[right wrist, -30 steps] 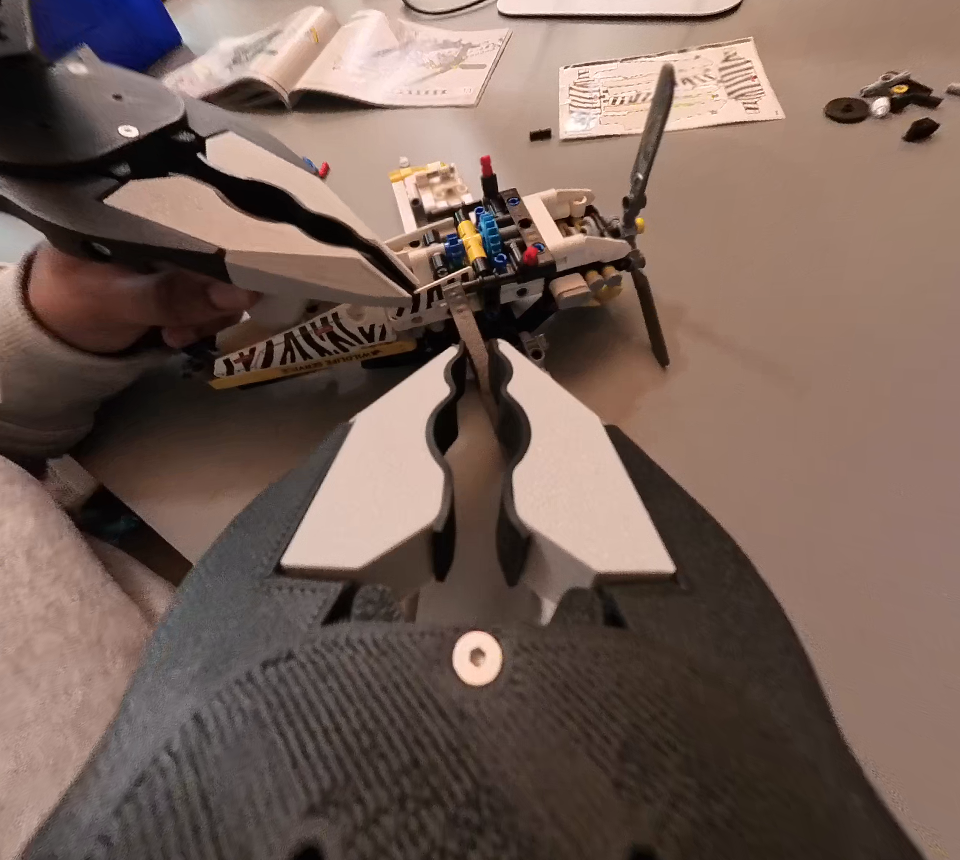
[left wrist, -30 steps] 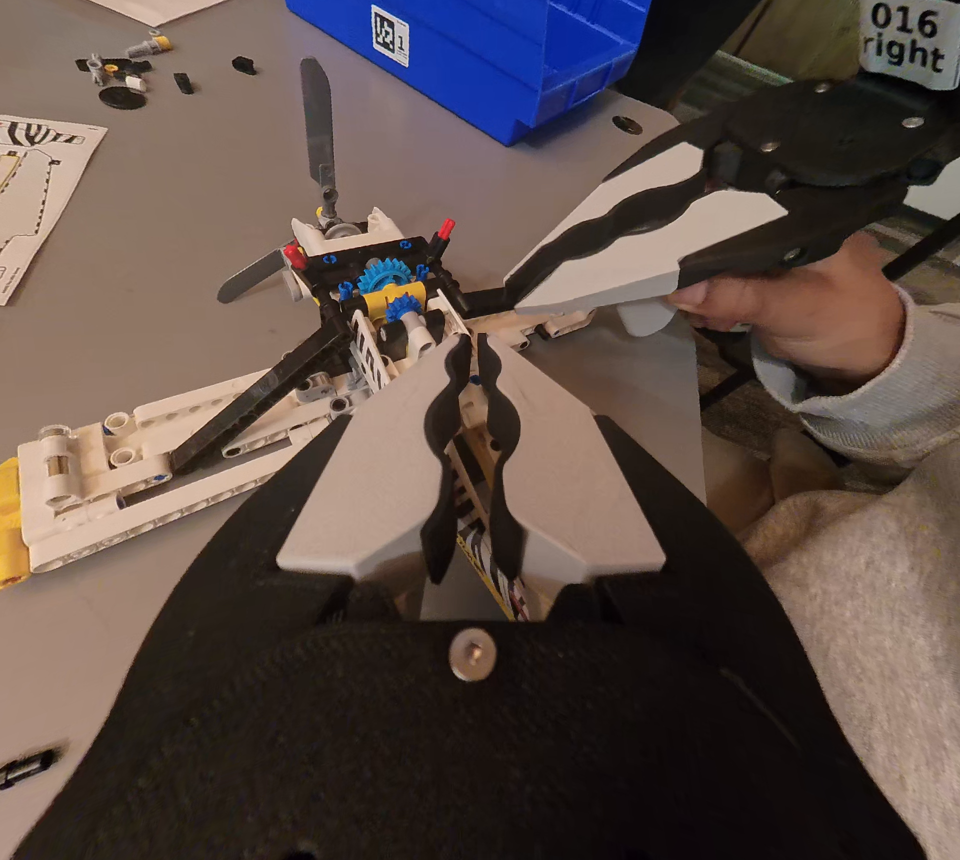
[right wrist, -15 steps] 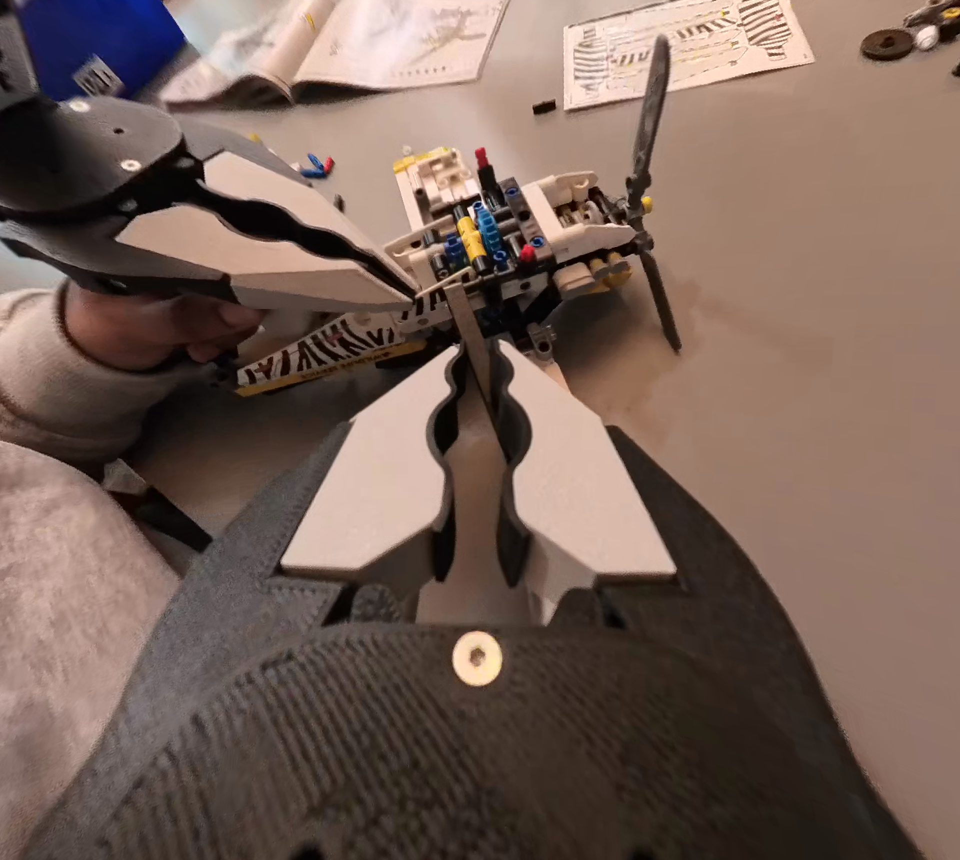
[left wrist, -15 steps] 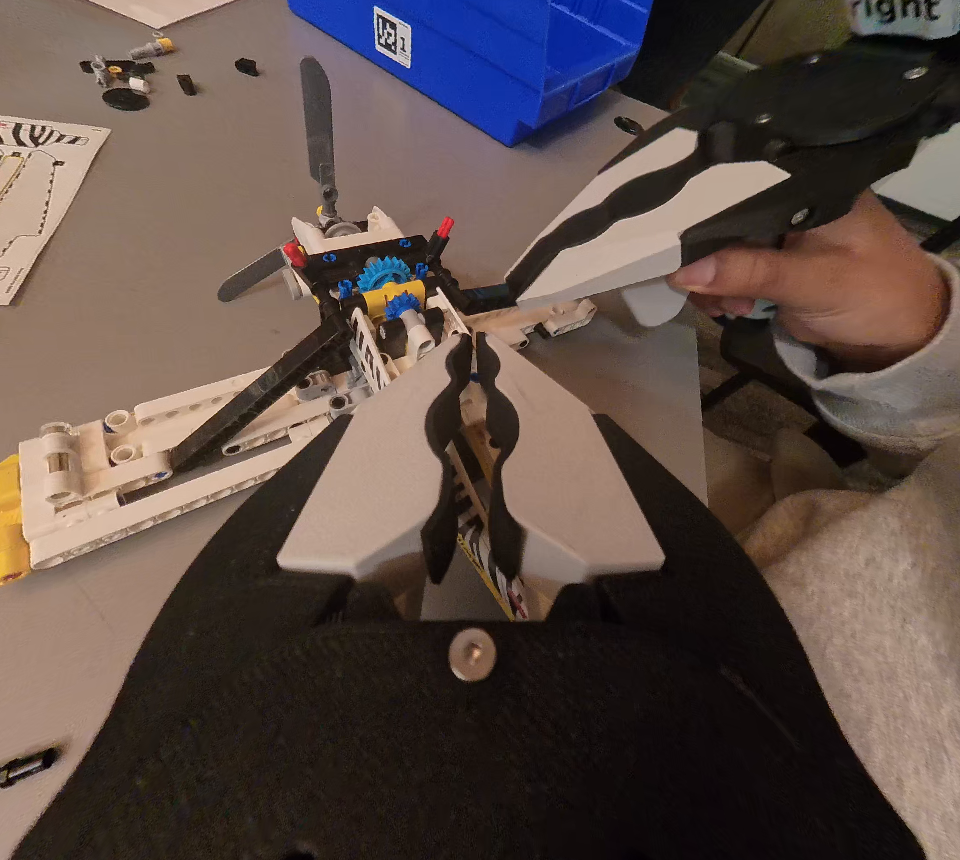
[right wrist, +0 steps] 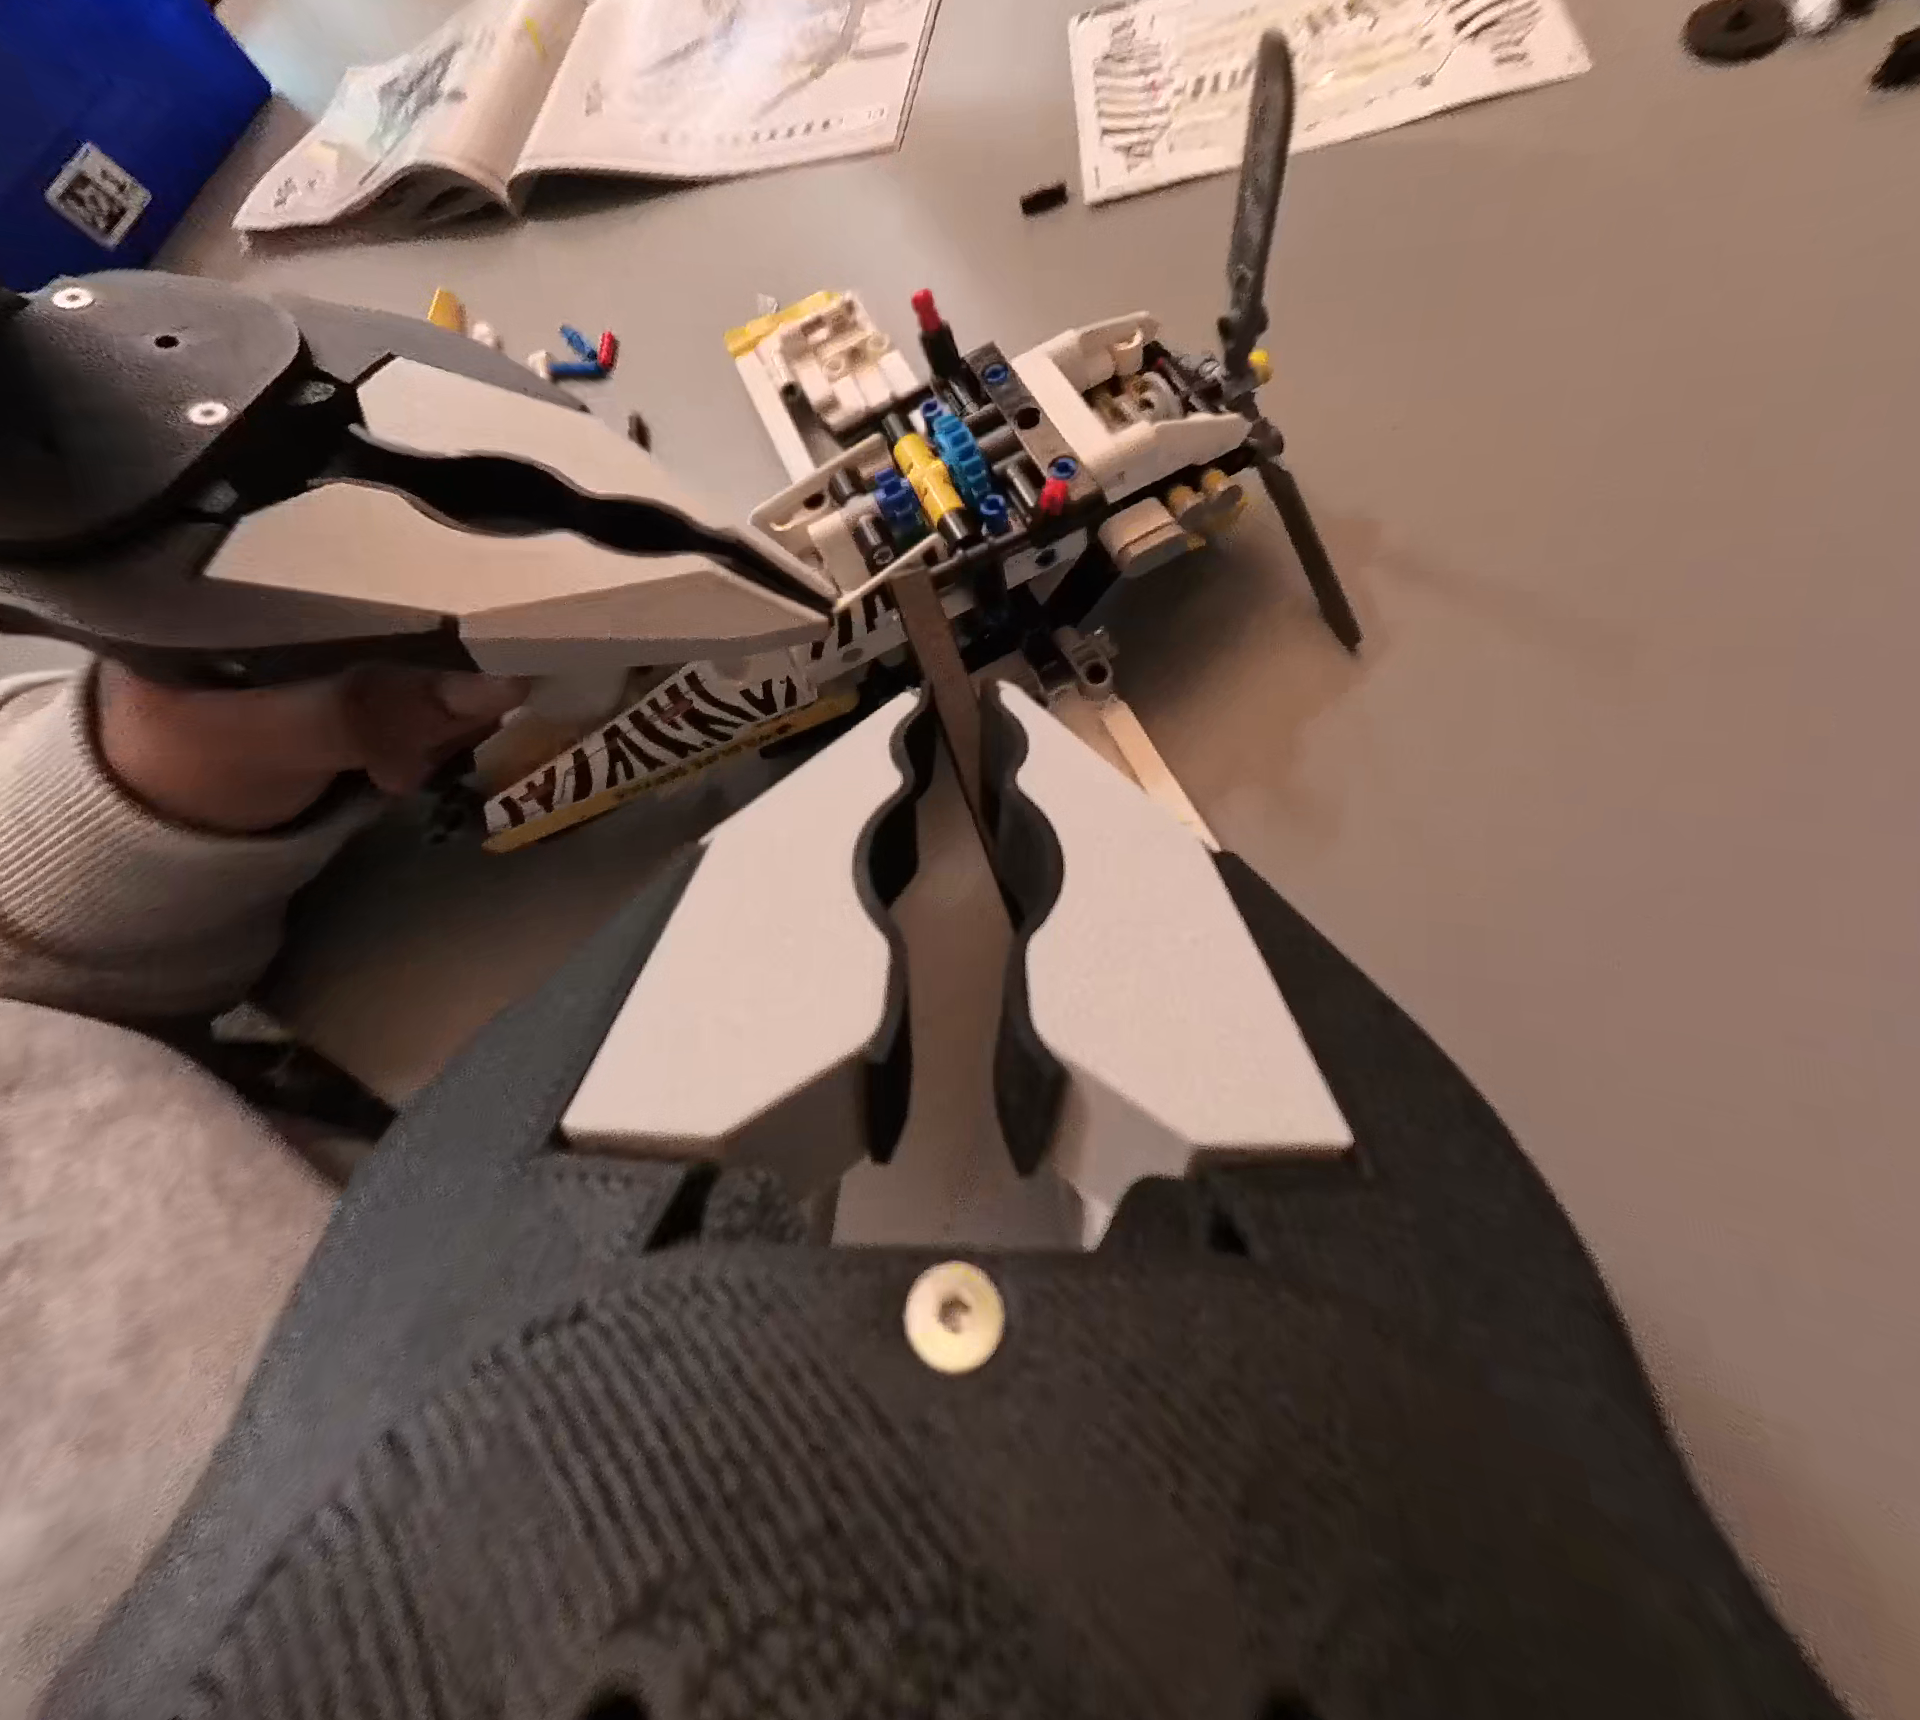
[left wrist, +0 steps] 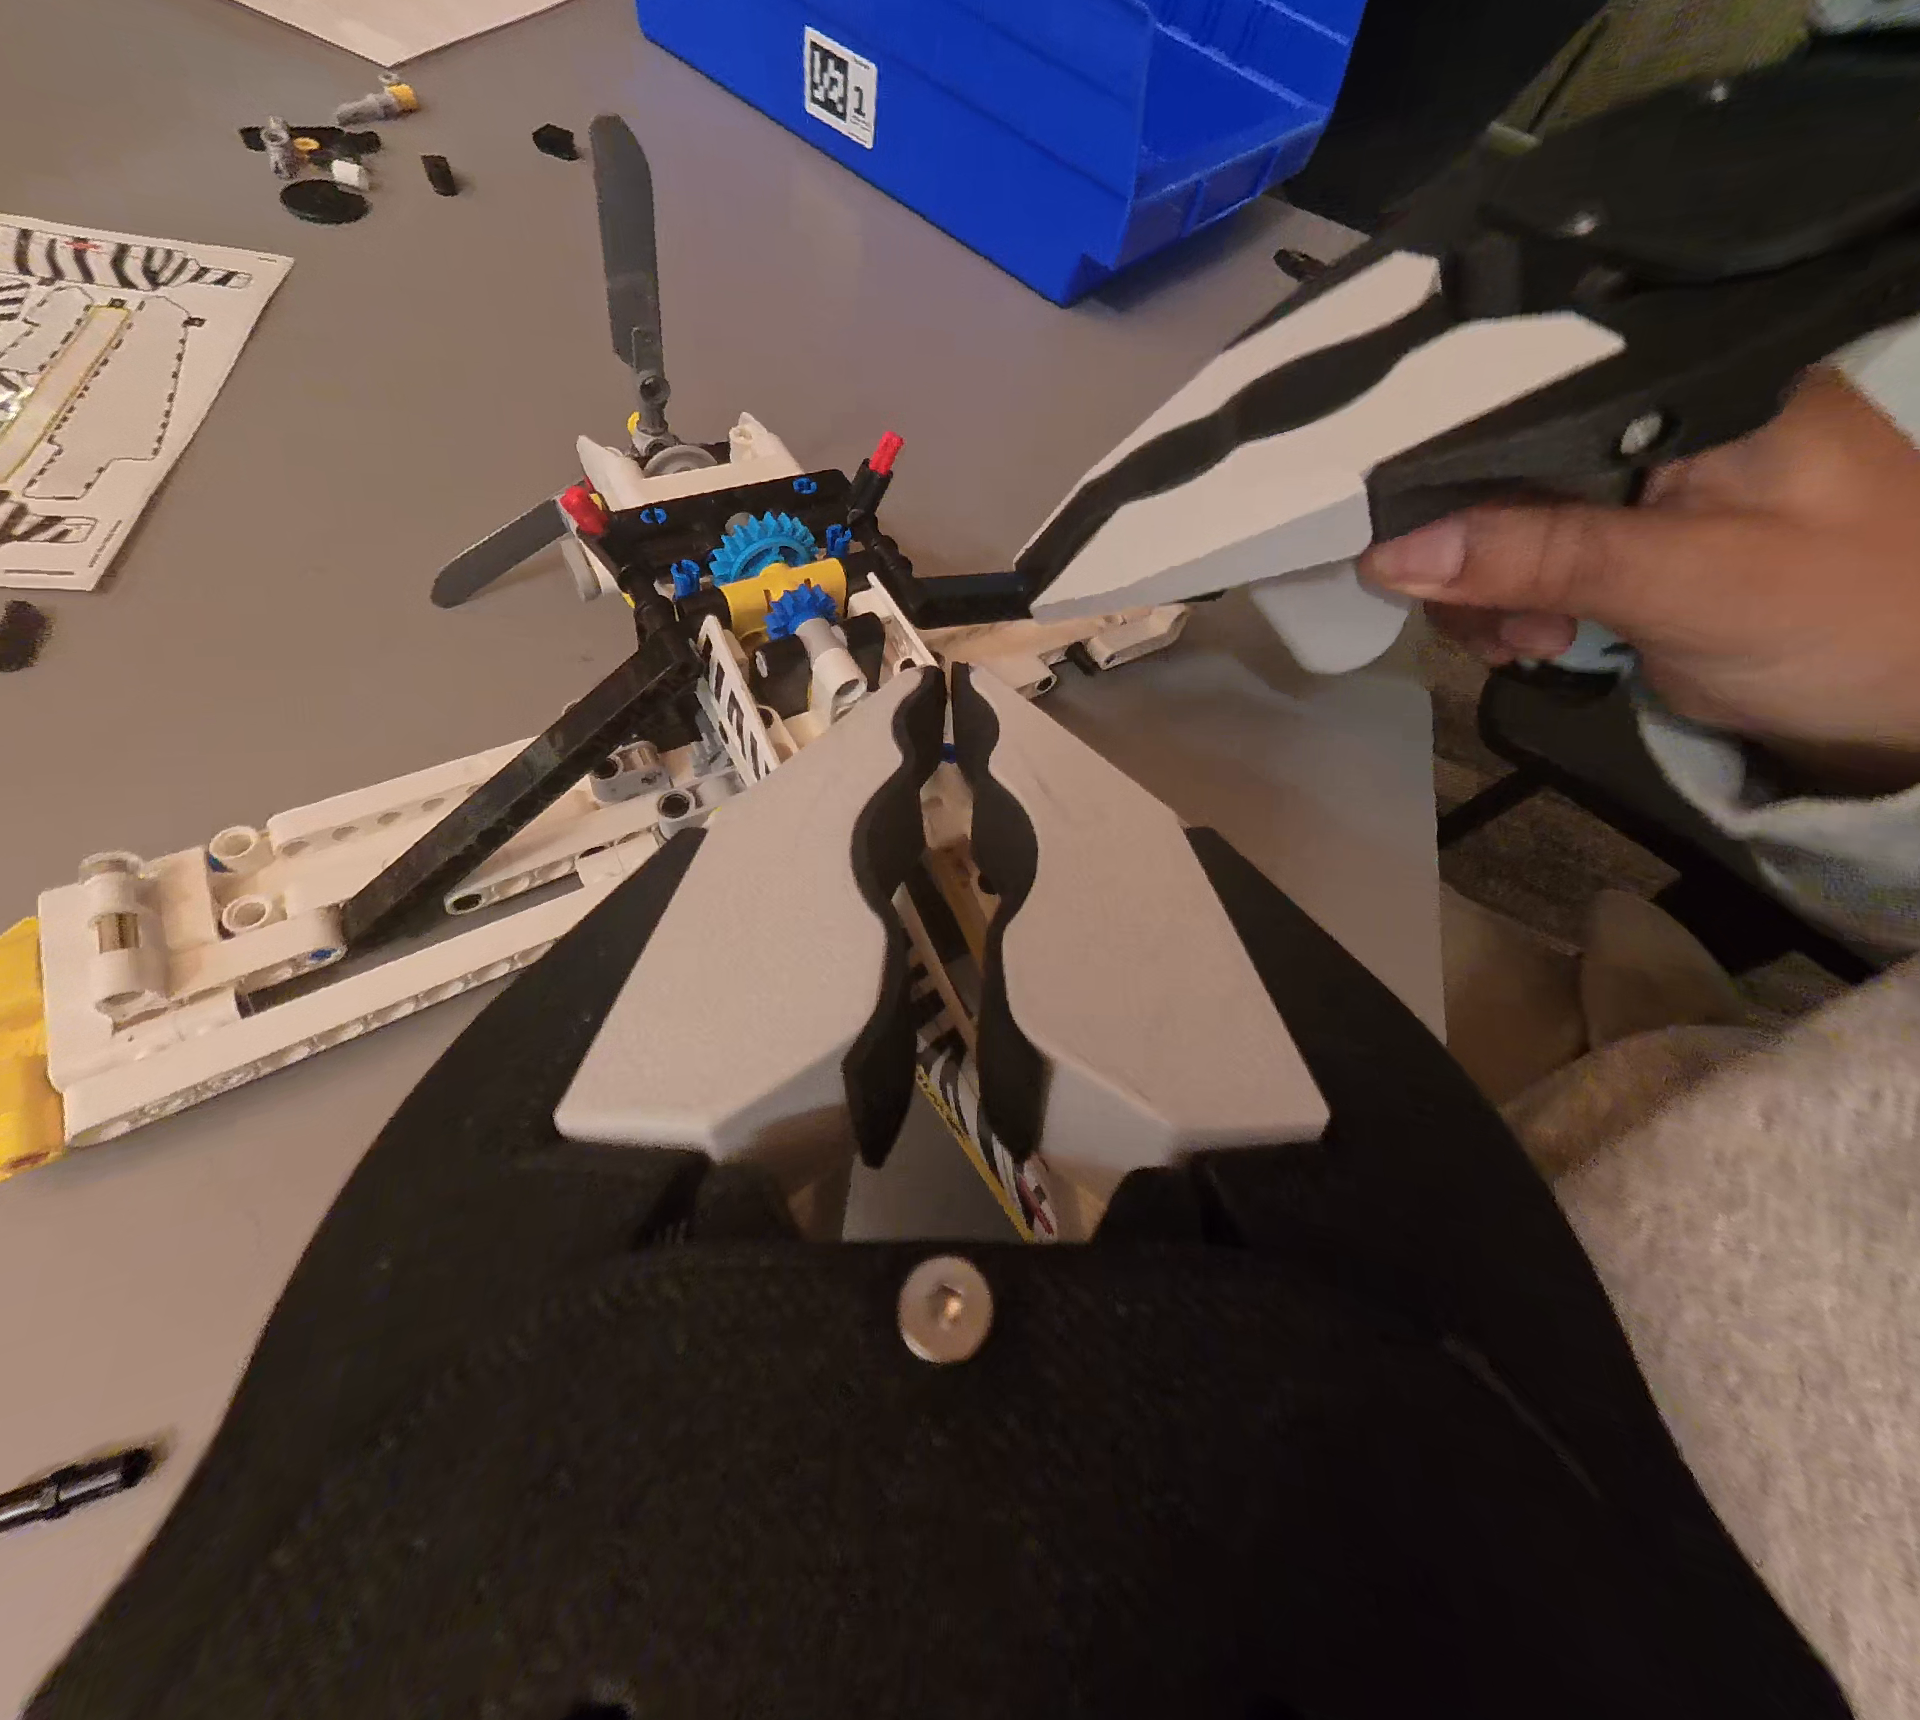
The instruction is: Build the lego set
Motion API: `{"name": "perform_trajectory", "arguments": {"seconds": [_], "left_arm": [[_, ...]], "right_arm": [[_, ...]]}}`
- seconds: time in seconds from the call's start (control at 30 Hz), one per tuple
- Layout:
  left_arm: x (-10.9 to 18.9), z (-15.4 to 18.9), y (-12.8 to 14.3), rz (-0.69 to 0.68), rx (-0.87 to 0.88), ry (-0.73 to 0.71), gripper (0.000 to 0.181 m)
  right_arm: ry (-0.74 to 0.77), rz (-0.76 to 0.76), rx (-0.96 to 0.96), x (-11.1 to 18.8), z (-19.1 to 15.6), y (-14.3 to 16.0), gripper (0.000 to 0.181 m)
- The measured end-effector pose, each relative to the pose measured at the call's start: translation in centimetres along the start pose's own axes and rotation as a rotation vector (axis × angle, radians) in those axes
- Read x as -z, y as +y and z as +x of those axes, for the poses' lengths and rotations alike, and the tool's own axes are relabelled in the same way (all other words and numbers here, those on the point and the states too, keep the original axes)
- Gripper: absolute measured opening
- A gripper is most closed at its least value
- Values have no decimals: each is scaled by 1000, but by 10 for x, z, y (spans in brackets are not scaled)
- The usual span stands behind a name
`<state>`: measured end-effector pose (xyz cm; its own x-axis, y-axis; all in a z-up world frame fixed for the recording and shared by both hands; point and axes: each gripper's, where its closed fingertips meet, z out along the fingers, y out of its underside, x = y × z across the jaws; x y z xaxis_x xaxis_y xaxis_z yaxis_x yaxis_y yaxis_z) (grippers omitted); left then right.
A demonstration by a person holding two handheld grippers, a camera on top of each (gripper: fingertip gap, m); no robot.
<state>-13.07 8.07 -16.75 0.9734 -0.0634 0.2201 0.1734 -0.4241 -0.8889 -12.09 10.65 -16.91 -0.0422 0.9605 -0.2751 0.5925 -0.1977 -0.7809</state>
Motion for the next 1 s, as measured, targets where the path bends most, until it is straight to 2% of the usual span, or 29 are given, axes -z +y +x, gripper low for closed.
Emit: {"name": "perform_trajectory", "arguments": {"seconds": [0.13, 0.3, 0.4, 0.53, 0.67, 0.87, 1.0], "left_arm": [[0, 0, 0, -1, 5, 0, 0], [-2, 11, 4, -11, 30, 62, 0], [2, 3, 1, 1, 13, 17, 0], [6, 7, -4, 37, 63, 82, 0], [9, 7, -10, 74, 43, 82, 0], [11, 3, -15, 108, 70, 85, 12], [10, 19, -17, 111, 155, 227, 24]], "right_arm": [[56, 98, 24, 1, 3, -3, 6], [124, 99, 55, 0, 13, -7, 5], [105, 122, 61, 2, 10, -12, 5], [132, 137, 110, 5, 17, -14, 6], [16, 149, 175, 5, 4, -11, 6], [-100, 43, 180, -1, -7, 19, 5], [-131, 123, 273, 10, -20, 15, 6]]}}
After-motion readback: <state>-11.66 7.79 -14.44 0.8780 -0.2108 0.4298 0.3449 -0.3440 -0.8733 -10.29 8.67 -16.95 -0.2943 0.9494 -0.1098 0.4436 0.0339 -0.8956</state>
